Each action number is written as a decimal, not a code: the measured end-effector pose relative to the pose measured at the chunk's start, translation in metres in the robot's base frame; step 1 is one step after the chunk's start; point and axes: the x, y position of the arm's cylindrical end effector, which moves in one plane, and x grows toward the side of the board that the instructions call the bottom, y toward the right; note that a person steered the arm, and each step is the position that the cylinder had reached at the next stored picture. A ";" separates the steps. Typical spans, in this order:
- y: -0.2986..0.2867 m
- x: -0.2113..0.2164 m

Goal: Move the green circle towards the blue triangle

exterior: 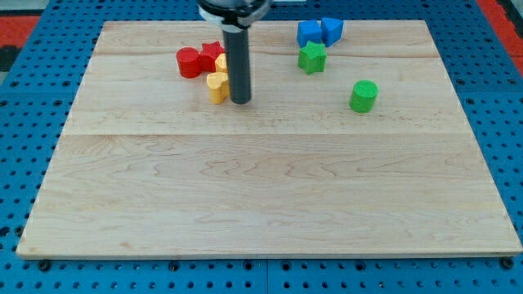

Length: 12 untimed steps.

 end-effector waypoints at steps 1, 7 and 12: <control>-0.031 -0.019; 0.172 0.001; 0.112 -0.001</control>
